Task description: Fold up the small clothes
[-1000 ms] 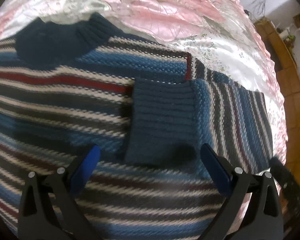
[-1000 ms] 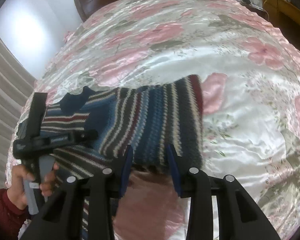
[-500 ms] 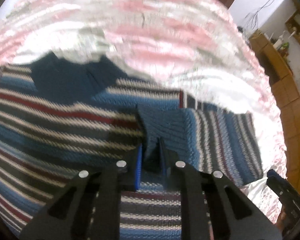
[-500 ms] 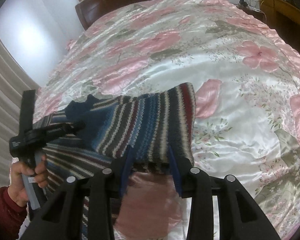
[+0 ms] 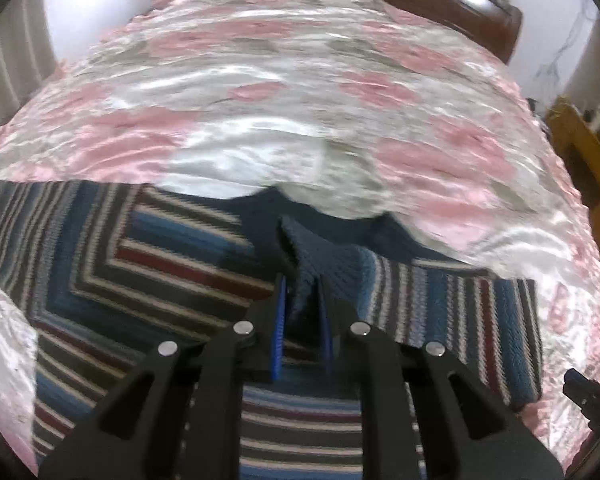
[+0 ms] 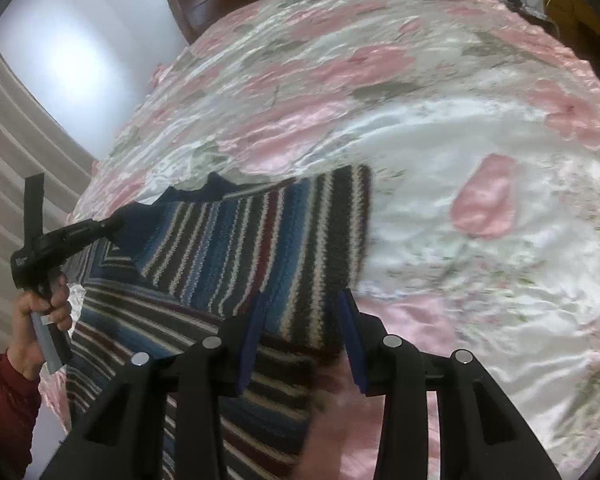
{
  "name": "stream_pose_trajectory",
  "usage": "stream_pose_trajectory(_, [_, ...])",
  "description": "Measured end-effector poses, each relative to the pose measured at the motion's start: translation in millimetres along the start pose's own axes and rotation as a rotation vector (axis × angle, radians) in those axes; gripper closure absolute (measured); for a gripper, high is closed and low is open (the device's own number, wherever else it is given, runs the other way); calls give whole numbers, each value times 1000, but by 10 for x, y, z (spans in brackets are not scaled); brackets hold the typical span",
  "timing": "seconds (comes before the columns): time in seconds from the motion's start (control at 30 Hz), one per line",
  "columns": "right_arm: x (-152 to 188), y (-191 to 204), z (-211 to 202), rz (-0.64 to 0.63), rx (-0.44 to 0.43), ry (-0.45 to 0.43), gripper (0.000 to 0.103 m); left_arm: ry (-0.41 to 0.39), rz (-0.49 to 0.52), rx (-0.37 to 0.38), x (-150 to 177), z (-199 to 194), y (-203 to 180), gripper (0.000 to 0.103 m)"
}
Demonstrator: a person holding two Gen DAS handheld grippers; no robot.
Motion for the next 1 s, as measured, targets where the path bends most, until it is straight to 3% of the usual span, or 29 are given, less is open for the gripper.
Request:
stream_pose_trajectory(0.2, [58, 246, 366, -21, -16, 54, 63, 43, -19, -17, 97, 215, 281, 95])
stream_pose_trajectory(0.43, [266, 30, 716, 24, 40, 151, 64, 118, -12, -42, 363, 565, 450, 95])
stream_pose_trajectory(0.57, [328, -8, 806, 9, 63, 146, 64, 137, -10, -51, 465, 623, 528, 87])
stream_pose_trajectory(0.67, [310, 44, 760, -2, 69, 138, 61, 113, -4, -68, 432, 485, 577, 86])
stream_pose_trajectory(0.77, [249, 156, 590, -17, 42, 105, 59, 50, 4, -49, 315, 232, 509, 84])
stream_pose_trajectory(0.83, [200, 231, 491, -9, 14, 88, 59, 21, 36, -34, 241, 106, 373, 72])
stream_pose_trajectory(1.0, [192, 263, 484, 10, 8, 105, 59, 81, 113, 40, 330, 200, -67, 69])
Point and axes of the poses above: each gripper's, at about its wrist camera, not at the fingertips, and z roughly the way its jaws point, y to its left, x to its underside, the point moved 9 cm from there along z, roughly the way its jaws point, and after that the axes turned 6 degrees about z, right-handed, at the moved point
